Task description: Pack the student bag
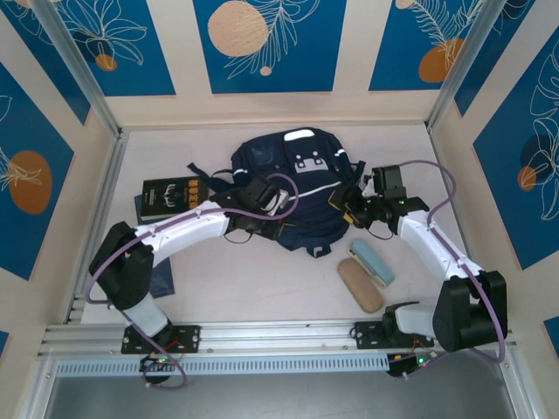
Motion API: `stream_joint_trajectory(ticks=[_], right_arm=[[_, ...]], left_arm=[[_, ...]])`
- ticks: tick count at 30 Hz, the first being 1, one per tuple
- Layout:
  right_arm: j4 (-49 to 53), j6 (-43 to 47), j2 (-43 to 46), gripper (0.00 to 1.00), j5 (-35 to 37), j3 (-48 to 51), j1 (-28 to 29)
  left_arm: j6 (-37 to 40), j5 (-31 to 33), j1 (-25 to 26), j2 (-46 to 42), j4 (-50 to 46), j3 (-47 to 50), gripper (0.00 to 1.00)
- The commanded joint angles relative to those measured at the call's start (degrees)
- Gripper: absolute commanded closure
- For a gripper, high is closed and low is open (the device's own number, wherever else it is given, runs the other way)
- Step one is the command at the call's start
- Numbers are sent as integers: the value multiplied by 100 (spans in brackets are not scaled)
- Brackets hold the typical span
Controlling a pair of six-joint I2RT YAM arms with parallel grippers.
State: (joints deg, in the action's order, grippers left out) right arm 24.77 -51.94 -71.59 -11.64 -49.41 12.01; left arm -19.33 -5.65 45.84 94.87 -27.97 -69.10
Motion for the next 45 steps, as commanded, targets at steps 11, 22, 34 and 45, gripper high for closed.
stream_joint_trajectory(ticks=[11,22,34,45], right_arm=[[506,-2596,-552,40,367,-59,1162],[299,-3058,-1067,49,730,-12,1185],[566,-2895,-1161,88,1376,184,1161],[579,-2580,-1110,89,1589,105,1092]], left_arm=[[-64,-255,78,148,468,-196,100],[13,-204,83,22,466,-61,100],[397,1550,-143,144,-1022,-405,100],[1074,1689,-1380,568,-335,-368,100]])
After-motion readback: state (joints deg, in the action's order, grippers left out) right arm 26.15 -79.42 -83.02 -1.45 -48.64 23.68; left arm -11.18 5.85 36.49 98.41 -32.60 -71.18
